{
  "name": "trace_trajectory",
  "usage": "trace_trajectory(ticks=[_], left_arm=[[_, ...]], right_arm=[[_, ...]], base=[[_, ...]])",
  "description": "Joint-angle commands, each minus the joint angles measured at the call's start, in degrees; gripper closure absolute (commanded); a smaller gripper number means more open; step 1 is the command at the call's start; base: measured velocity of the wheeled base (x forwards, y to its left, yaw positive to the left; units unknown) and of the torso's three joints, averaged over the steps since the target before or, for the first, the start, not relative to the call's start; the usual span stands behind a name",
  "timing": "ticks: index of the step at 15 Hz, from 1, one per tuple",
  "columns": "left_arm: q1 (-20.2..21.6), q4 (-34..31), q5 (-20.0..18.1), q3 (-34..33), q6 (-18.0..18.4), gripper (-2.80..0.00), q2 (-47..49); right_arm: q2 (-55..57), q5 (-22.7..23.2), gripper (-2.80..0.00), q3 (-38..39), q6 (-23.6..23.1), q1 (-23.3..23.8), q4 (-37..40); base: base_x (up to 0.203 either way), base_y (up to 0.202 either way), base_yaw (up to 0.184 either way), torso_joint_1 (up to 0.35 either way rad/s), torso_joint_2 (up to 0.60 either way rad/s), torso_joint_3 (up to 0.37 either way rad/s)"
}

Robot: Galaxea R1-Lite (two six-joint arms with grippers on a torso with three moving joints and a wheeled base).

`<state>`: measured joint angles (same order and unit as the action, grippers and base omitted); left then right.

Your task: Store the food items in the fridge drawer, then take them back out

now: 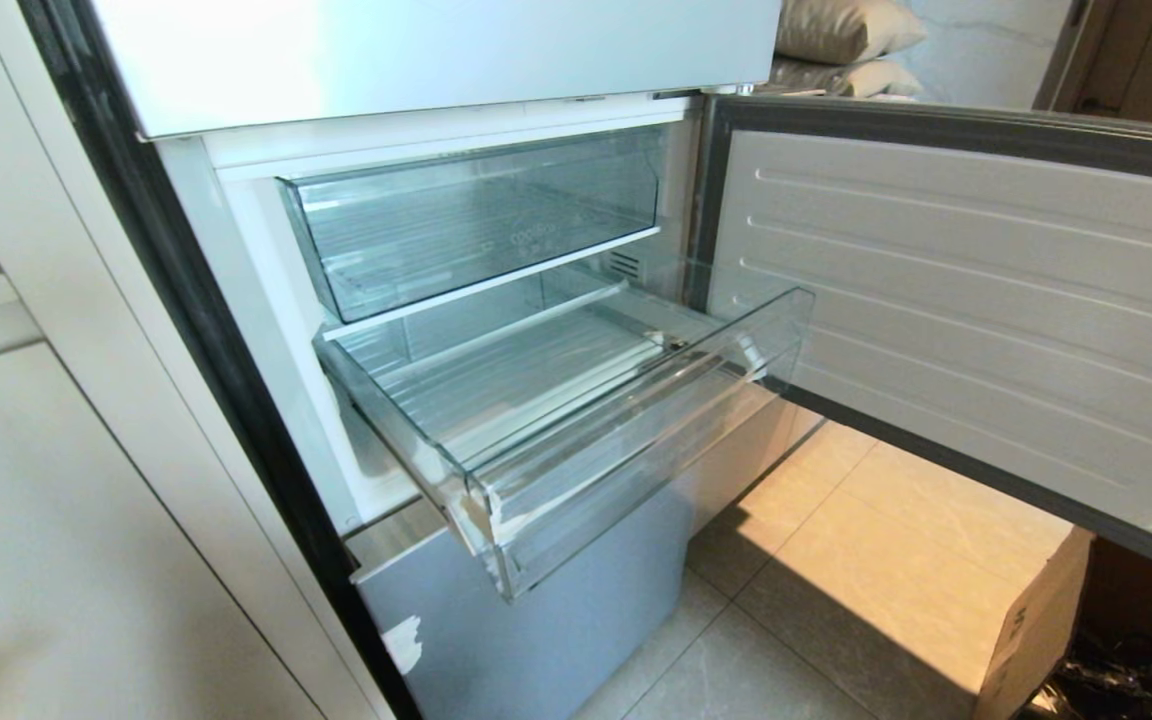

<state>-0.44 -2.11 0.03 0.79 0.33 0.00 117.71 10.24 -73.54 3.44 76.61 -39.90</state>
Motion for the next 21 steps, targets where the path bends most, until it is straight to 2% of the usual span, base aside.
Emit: trace_trajectory(ticks=[1,4,6,7,10,12,14,17,19,21], left_arm=[[0.0,0.0,0.1,0.0,0.0,0.0,0.0],[0.0,0.0,0.1,0.0,0.0,0.0,0.0],[0.0,0.0,0.1,0.0,0.0,0.0,0.0],[0.0,0.0,0.0,0.0,0.0,0.0,0.0],[0.0,0.0,0.1,0.0,0.0,0.0,0.0],[0.0,0.0,0.1,0.0,0.0,0.0,0.0],[0.0,0.0,0.0,0.0,0.0,0.0,0.0],[0.0,0.0,0.1,0.0,0.0,0.0,0.0],[0.0,0.0,0.1,0.0,0.0,0.0,0.1],[0.0,0.0,0.1,0.0,0.0,0.0,0.0]], right_arm=[[-16.3,-1.7,0.0,9.5,0.5,0.7,0.0],[-36.4,-2.7,0.0,24.4,0.9,-1.1,1.3],[-48.9,-3.0,0.0,32.6,1.0,-7.4,2.6],[-54.6,-3.0,0.0,36.6,1.0,-12.7,3.1],[-67.1,-2.4,0.0,47.4,0.9,-36.0,6.6],[-76.9,-2.4,0.0,53.7,1.0,-50.5,15.5],[-87.4,-2.9,0.0,58.3,0.7,-58.9,26.1],[-100.4,-3.7,0.0,64.7,-3.1,-65.4,40.8],[-101.8,-6.8,0.0,71.0,-5.8,-67.1,41.8],[-101.6,-7.8,0.0,72.7,-8.9,-70.0,41.3]], base=[[0.0,0.0,0.0,0.0,0.0,0.0],[0.0,0.0,0.0,0.0,0.0,0.0],[0.0,0.0,0.0,0.0,0.0,0.0],[0.0,0.0,0.0,0.0,0.0,0.0],[0.0,0.0,0.0,0.0,0.0,0.0],[0.0,0.0,0.0,0.0,0.0,0.0],[0.0,0.0,0.0,0.0,0.0,0.0],[0.0,0.0,0.0,0.0,0.0,0.0],[0.0,0.0,0.0,0.0,0.0,0.0],[0.0,0.0,0.0,0.0,0.0,0.0]])
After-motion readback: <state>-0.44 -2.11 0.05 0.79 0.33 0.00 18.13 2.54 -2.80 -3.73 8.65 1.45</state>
